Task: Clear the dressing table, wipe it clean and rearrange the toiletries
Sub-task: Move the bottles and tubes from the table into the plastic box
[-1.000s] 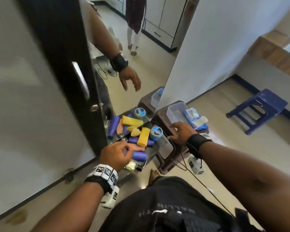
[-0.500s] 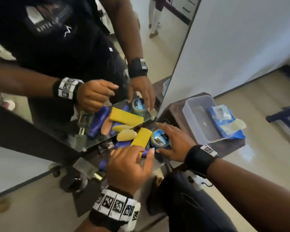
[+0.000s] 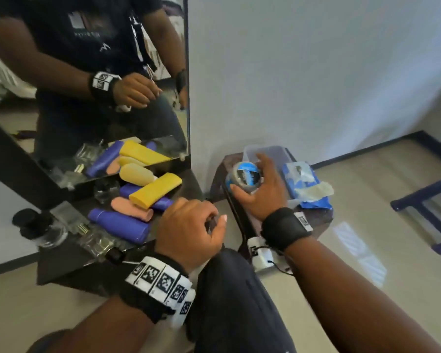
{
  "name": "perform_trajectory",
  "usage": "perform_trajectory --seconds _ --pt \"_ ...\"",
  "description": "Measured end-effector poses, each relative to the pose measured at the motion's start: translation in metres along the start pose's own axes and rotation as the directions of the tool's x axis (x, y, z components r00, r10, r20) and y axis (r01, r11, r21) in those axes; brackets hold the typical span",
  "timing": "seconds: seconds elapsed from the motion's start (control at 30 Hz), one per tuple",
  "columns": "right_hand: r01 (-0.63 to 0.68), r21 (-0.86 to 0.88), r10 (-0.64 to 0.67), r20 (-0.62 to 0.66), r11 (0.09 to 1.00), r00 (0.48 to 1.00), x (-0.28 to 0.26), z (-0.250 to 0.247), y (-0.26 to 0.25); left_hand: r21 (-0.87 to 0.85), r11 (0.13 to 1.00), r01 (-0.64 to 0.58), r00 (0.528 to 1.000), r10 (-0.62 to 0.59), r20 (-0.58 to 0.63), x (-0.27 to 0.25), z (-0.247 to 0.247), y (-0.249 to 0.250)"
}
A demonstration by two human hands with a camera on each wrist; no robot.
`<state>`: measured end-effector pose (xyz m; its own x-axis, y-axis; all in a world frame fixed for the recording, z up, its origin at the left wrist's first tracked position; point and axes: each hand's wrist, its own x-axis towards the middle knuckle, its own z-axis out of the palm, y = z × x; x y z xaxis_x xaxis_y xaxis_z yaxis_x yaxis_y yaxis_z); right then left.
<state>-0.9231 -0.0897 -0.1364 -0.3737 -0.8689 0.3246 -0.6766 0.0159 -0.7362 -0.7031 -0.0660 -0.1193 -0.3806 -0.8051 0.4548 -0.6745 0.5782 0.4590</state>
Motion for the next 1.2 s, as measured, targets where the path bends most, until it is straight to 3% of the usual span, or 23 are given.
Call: perform_trajectory --seconds 0.1,0.2,0.33,0.43,0.57,0.73,0.9,1.2 --pt "-0.189 -0.043 0.185 -0.091 0.981 0.979 0.01 -0.026 0.051 0.032 0.999 0.004 0.988 -0.009 0.157 0.007 0.018 0.019" --pt "-0.287 -0.064 0.282 -0.077 0.956 0.956 0.014 -0.03 0.092 0.096 0.995 -0.027 0.93 -0.01 0.368 0.023 0.045 0.035" --pt "-0.295 -0.201 0.311 0.056 0.934 0.949 0.008 -0.026 0.114 0.177 0.98 -0.093 0.837 -0.02 0.546 0.041 0.084 0.053" --pt "-0.224 -0.322 0.284 0.153 0.92 0.946 0.006 -0.02 0.12 0.184 0.977 -0.108 0.78 -0.031 0.625 0.053 0.106 0.057" --pt "-0.12 -0.49 0.262 0.232 0.864 0.937 0.007 -0.018 0.126 0.199 0.975 -0.096 0.759 -0.058 0.648 0.057 0.115 0.056" --pt "-0.045 -0.525 0.215 0.266 0.85 0.94 0.003 -0.022 0.132 0.179 0.984 -0.01 0.761 -0.108 0.64 0.048 0.106 0.04" --pt "-0.022 -0.557 0.211 0.277 0.83 0.937 0.002 -0.021 0.139 0.134 0.987 0.09 0.787 -0.153 0.598 0.039 0.088 0.015" --pt "0.129 -0.61 0.167 0.404 0.782 0.9 0.002 -0.028 0.147 0.168 0.978 0.12 0.836 -0.191 0.515 0.029 0.055 -0.006"
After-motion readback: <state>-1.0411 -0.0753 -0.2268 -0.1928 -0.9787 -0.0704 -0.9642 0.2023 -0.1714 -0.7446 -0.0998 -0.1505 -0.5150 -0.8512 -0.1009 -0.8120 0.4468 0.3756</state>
